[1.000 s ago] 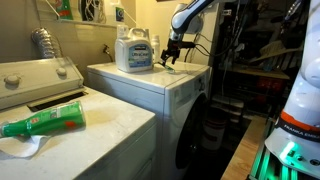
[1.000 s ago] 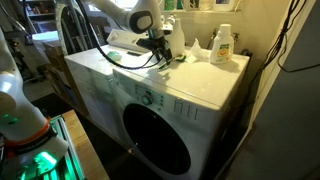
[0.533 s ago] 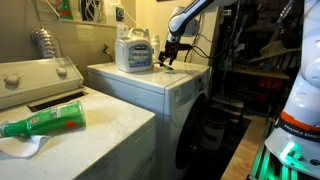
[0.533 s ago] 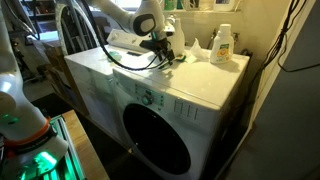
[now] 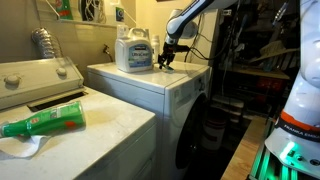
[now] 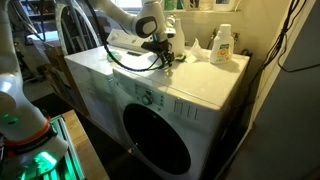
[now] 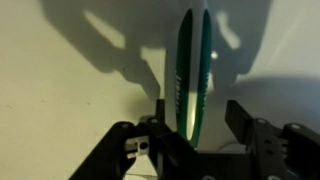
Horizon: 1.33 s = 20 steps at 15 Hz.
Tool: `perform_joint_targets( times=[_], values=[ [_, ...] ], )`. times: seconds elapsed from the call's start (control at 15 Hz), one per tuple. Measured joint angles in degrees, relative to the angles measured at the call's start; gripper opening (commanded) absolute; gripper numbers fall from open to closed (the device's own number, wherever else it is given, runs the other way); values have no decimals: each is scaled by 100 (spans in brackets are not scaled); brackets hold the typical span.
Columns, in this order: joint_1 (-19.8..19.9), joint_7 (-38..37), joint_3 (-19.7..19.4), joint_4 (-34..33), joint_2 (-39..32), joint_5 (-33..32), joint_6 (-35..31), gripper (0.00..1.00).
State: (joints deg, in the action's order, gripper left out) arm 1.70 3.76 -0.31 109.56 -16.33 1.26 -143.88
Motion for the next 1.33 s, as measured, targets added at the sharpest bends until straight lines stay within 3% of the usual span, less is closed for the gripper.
perform_joint_targets(
  times=[0.27,0.93,1.13,1.33],
  values=[
    [0,1,2,-14,-26,0,0,4],
    [0,0,-4,-3,293,-115,193,6],
    [0,-17,-22,48,679,-266,597,6],
    [0,-17,-24,195,1174,-290,1454,6]
  ],
)
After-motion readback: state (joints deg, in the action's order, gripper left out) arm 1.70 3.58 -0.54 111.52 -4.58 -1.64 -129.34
